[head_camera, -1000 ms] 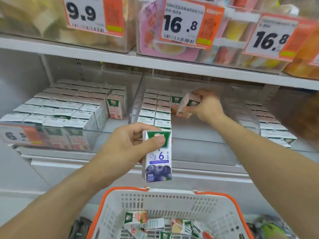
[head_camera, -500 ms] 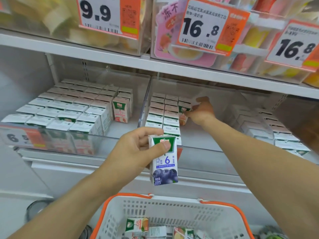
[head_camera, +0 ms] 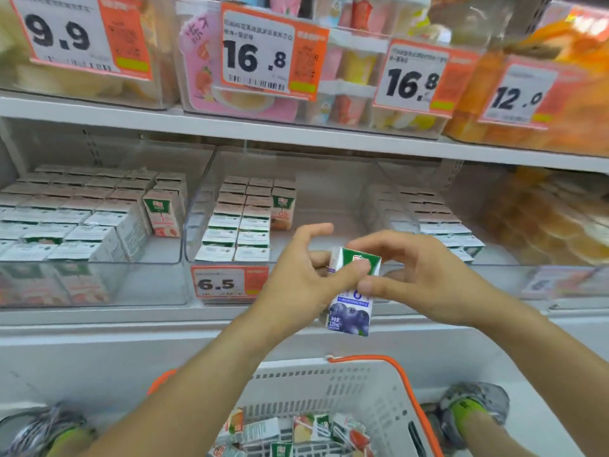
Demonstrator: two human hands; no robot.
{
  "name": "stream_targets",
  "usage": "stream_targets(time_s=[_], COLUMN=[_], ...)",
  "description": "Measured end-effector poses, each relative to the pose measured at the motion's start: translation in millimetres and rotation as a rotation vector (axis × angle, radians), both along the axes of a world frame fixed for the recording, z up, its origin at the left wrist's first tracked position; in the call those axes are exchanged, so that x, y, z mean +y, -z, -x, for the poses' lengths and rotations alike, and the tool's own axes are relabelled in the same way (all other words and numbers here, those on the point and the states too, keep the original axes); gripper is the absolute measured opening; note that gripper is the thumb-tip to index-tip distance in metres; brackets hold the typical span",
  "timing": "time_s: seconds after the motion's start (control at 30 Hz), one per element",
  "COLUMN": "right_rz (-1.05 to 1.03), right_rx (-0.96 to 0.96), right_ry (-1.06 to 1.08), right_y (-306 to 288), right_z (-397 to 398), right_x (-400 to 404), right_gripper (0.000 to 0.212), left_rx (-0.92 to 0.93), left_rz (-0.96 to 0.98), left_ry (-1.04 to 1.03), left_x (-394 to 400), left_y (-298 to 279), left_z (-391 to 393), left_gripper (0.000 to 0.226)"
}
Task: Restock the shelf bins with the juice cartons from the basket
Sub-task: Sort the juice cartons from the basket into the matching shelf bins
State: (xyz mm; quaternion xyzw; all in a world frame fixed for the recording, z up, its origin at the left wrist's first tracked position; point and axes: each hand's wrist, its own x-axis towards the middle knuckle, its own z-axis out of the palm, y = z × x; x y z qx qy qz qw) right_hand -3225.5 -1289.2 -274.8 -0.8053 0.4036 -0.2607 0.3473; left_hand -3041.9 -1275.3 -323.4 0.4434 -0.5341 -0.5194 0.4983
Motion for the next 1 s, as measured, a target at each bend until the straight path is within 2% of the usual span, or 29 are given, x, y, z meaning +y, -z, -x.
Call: stream_targets(time_s=[0.1, 0.17, 0.23, 0.33, 0.43, 0.53, 0.6, 0.7, 0.8, 0.9, 1.0], right_rz=[0.090, 0.198, 0.288, 0.433, 0.519, 0.511, 0.514, 0.497, 0.500, 0.395, 0.305], right_rx=[-0.001, 0.000, -0.071, -0.170, -0.112, 0.038, 0.065, 0.015, 0.093, 0.110, 0.216], right_ry=[0.117, 0.233, 0.366, 0.546, 0.653, 0.661, 0.646, 0.633, 0.591, 0.533, 0.459], right_y=[-0.2, -1.8, -6.6, -13.0, -7.8, 6.4, 15.8, 18.8, 18.0, 22.5, 33.0], right_z=[43.1, 71.7, 100.9, 143.1, 178.1, 200.8, 208.2, 212.3, 213.9, 213.1, 207.0], right_x=[7.7, 9.3, 8.3, -3.9, -27.3, -47.7, -55.5, -65.1, -76.0, -82.4, -84.2], right_gripper=[0.041, 0.042, 0.041, 0.039, 0.039, 0.039, 0.038, 0.038, 0.038, 0.038, 0.037], left_rx=[0.037, 0.015, -0.132, -0.496, -0.582, -0.597, -0.606, -0.604, -0.611, -0.639, -0.681], left_rz=[0.041, 0.092, 0.190, 0.398, 0.437, 0.470, 0.480, 0.481, 0.475, 0.514, 0.552], left_ry=[0.074, 0.053, -0.030, -0.124, -0.168, -0.250, -0.305, -0.363, -0.387, -0.391, -0.411], left_x=[-1.1, -3.9, -13.7, -31.3, -40.8, -44.3, -44.1, -46.4, -47.7, -47.4, -46.4], left_y=[2.1, 1.1, 4.7, 14.8, 23.8, 31.5, 33.8, 36.2, 37.8, 40.7, 43.7], left_z=[43.8, 66.9, 78.7, 86.7, 99.7, 114.0, 121.7, 127.8, 128.6, 128.6, 128.7], left_gripper=[0.068, 0.065, 0.058, 0.054, 0.051, 0.036, 0.030, 0.032, 0.033, 0.028, 0.022])
